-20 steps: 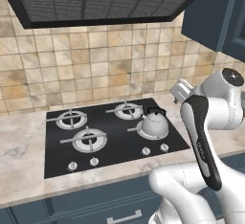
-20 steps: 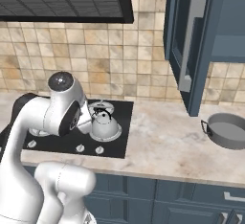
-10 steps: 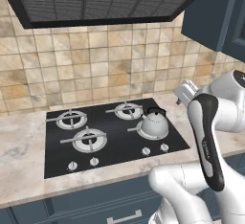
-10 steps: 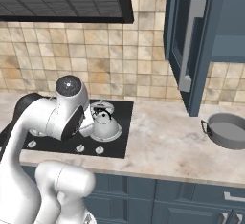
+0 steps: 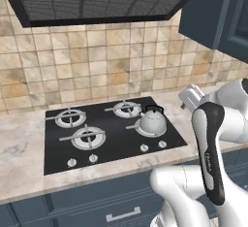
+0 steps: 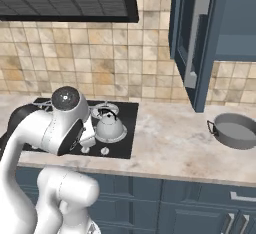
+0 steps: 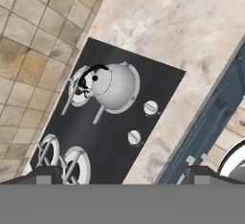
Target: Pick the kettle from the cabinet and place it on a stove burner. Then pick the pot from the counter and place it on another stove burner. Finally, turn both burners on.
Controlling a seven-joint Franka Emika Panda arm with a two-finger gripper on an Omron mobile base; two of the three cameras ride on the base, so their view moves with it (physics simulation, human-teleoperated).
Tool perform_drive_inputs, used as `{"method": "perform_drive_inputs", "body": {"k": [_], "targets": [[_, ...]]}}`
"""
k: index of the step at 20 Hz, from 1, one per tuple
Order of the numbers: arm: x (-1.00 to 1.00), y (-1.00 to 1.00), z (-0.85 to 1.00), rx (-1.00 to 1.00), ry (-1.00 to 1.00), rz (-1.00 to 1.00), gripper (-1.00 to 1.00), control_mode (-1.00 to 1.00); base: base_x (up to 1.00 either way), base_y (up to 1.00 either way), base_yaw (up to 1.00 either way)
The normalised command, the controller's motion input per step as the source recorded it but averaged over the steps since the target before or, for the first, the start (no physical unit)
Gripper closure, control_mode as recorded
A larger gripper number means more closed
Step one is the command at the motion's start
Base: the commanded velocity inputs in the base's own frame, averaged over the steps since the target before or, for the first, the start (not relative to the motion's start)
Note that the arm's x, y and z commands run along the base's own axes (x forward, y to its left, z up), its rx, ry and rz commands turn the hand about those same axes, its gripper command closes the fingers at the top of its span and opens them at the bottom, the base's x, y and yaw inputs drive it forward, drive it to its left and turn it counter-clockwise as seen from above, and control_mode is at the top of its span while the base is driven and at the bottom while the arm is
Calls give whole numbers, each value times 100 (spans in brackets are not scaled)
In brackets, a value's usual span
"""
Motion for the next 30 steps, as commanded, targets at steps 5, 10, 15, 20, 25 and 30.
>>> {"method": "perform_drive_inputs", "body": {"k": [5, 10, 15, 20, 25, 30], "targets": [[0, 0, 0, 0, 0, 0, -100, 100, -64, 0, -9], [0, 0, 0, 0, 0, 0, -100, 100, -66, -1, -9], [0, 0, 0, 0, 0, 0, -100, 100, -56, -11, -9], [0, 0, 0, 0, 0, 0, -100, 100, -36, -21, -7], [0, 0, 0, 0, 0, 0, -100, 100, -24, -25, -6], [0, 0, 0, 0, 0, 0, -100, 100, -10, -32, -4]]}}
